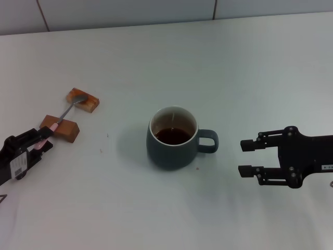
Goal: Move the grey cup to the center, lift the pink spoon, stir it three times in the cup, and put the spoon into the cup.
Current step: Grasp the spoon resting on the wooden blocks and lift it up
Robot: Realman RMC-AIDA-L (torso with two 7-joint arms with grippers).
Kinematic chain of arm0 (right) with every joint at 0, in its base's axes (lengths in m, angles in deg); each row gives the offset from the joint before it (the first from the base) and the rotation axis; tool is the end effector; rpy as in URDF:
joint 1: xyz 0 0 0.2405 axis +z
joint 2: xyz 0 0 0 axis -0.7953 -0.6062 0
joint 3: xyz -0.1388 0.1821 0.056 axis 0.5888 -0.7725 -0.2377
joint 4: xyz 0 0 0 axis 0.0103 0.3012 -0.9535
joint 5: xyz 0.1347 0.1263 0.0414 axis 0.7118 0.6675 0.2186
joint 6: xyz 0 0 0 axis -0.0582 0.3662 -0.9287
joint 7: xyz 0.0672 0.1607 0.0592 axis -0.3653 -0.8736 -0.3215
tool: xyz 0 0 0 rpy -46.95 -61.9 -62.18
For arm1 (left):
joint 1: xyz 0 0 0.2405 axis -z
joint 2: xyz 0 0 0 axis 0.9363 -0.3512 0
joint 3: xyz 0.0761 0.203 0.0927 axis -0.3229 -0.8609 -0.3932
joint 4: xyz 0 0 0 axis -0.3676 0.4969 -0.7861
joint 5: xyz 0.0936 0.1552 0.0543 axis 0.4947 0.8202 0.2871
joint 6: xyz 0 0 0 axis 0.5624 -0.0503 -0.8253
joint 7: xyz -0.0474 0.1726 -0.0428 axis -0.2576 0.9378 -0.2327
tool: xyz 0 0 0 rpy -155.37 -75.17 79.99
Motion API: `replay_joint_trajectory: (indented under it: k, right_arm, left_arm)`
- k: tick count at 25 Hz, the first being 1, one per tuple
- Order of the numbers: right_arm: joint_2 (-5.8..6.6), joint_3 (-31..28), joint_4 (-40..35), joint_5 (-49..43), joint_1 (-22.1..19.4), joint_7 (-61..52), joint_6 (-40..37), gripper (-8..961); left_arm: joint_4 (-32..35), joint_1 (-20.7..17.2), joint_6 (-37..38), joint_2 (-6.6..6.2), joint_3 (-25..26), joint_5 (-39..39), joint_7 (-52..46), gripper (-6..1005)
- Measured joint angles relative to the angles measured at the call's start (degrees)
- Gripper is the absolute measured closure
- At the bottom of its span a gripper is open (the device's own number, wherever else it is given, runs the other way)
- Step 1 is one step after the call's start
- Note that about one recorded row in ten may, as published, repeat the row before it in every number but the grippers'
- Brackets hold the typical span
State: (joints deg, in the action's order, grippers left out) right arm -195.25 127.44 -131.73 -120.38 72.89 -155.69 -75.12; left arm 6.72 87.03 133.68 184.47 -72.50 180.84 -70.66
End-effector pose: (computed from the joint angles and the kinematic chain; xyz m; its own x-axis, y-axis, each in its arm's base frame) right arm 0.2348 0.2623 -0.0164 0.8877 -0.2434 -0.3908 -0.2999 -0.9497 -0.0897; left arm -0.3344 0.2716 -0.0153 -0.4305 0.6430 0.6335 0.8791 0.1396 0.4557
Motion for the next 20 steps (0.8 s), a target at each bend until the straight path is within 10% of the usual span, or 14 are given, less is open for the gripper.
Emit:
replay_joint_trajectory:
  k: [20]
  right_arm:
    - [0.0,0.07,0.0,0.0,0.0,0.0,-0.08,388]
  left_arm:
    - [-0.01,0.51,-0.01,-0.15,-0.49,0.55,-2.72,713]
